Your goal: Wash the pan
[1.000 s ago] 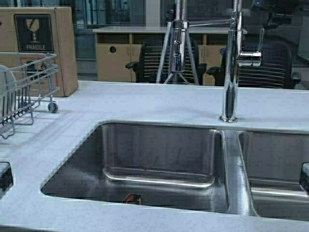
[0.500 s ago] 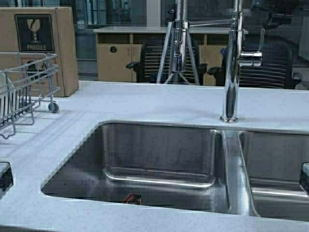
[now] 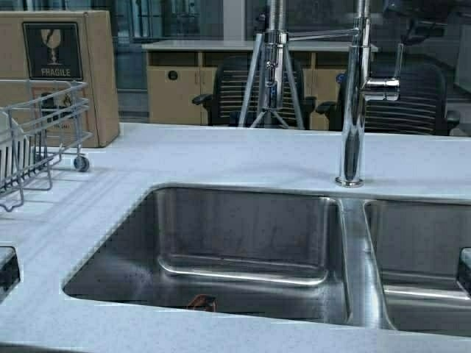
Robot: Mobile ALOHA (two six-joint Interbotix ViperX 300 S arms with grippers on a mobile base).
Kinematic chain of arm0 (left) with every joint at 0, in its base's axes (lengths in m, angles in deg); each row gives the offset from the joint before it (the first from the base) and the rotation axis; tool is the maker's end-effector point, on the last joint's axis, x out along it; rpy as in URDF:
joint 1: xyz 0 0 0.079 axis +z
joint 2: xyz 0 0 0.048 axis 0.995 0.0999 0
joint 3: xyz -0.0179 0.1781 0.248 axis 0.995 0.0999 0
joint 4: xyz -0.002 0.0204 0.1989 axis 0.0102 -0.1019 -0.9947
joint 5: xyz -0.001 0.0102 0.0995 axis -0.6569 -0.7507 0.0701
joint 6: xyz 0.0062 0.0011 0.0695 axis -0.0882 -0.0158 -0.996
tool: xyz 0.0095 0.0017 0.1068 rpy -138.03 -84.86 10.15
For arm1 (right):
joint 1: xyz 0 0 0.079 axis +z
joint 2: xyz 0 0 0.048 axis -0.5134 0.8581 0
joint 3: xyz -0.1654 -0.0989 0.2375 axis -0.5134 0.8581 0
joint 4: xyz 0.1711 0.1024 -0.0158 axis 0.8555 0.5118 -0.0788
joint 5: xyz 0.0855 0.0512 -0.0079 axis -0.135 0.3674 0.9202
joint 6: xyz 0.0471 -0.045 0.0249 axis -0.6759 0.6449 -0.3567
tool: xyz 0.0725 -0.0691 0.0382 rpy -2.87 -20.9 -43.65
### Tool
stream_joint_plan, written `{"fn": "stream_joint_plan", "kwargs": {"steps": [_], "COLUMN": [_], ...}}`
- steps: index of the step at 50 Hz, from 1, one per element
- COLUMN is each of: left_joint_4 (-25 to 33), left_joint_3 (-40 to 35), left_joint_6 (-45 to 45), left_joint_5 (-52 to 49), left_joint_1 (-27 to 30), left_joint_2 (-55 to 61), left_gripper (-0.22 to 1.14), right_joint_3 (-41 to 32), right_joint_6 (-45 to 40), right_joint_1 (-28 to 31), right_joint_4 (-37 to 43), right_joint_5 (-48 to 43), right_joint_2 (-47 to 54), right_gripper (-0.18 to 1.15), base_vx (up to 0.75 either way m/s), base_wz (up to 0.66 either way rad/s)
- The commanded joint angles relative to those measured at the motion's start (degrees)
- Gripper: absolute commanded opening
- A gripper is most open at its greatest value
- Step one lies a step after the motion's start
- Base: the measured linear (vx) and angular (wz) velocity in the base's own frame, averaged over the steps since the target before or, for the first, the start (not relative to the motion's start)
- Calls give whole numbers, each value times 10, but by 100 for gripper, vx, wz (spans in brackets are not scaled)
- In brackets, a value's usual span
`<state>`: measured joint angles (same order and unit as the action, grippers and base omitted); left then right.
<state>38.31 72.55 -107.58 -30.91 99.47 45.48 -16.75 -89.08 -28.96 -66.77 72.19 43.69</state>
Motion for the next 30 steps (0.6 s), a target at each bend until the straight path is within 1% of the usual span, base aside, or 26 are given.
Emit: {"fn": "stream_joint_plan", "kwargs": {"steps": [1, 12, 30], "left_joint_4": [-3, -4, -3], "left_joint_3": [-28, -32, -28], "left_joint_6": [0, -1, 0], "left_joint_5": [-10, -11, -11], "left_joint_1": [-8, -12, -13], "left_joint_2": [-40, -62, -62], "left_gripper": [99, 99, 99], "right_joint_3": [-13, -14, -12], "right_joint_6": [1, 1, 1], "right_joint_1": [1, 1, 1], "right_joint_4": [0, 0, 0], "right_joint_5": [-5, -5, -5], "right_joint_2": [-7, -7, -7], "right_gripper": [5, 5, 5], "base_vx": [0, 0, 0], "base_wz": [0, 0, 0]}}
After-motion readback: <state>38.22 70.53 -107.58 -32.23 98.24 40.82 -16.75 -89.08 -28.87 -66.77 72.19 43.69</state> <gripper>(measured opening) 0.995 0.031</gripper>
